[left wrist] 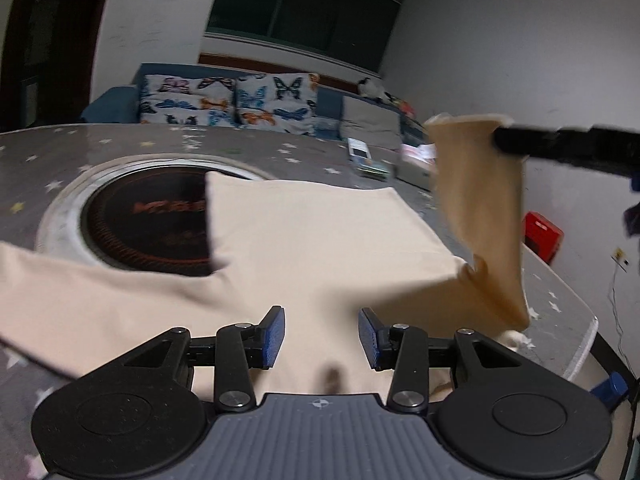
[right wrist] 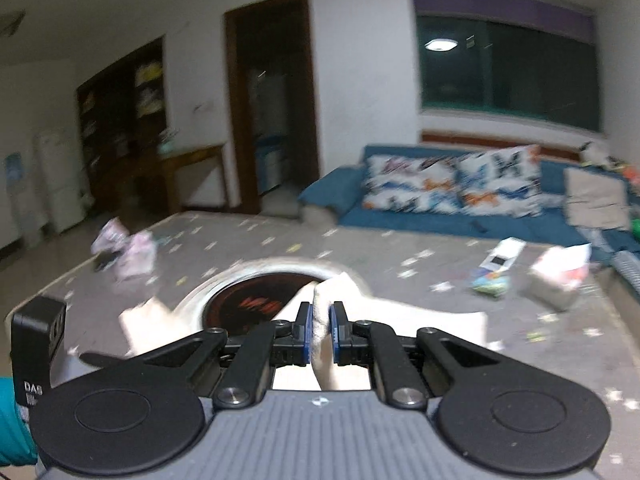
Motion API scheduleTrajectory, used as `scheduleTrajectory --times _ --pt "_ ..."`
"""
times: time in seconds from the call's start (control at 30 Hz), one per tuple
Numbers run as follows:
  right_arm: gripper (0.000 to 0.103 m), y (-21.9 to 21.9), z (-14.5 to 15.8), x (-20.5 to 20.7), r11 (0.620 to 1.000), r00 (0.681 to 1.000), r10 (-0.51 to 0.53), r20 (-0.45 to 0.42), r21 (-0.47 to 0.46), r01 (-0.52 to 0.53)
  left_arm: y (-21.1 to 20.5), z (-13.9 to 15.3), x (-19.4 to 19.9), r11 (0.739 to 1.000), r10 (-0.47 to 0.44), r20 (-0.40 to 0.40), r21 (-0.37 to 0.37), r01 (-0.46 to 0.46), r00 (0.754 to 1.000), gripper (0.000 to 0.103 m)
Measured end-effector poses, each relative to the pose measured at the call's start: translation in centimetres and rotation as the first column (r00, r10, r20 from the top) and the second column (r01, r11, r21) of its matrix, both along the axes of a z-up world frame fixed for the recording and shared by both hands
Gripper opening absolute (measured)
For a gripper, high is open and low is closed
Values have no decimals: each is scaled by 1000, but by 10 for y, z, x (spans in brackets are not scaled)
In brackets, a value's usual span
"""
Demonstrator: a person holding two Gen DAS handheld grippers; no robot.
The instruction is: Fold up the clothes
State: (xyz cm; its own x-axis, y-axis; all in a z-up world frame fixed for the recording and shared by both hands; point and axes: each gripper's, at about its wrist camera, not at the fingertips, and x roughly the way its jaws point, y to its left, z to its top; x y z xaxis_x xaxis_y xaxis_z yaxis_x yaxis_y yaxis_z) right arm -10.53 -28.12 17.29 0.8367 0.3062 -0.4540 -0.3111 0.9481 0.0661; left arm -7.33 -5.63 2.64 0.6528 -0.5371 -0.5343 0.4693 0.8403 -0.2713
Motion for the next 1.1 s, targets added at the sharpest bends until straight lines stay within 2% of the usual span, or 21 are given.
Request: scheduleTrajectory --times 0.17,0.43,0.7,0.93,1.03,1.1 --pt "10 36 -25 11 995 992 95 -85 -12 -96 15 -2 -2 999 31 -10 -8 -31 999 44" --pt "18 14 -30 -3 998 991 61 -117 -29 -64 24 2 -3 999 50 4 5 -51 999 44" --pt "19 -51 -58 -18 993 969 -82 -235 -100 60 7 10 3 1000 15 35 3 -15 999 44" --pt "19 -75 -93 -23 993 940 -96 -328 -89 71 -23 2 13 999 -30 11 44 29 999 44" --pt "19 -78 -96 -23 993 936 -94 -339 -94 65 -28 -3 18 997 -24 -7 72 24 1000 44" --pt "19 -80 -90 -22 993 944 -88 -317 -98 60 -29 -6 21 997 -18 -15 81 19 1000 44"
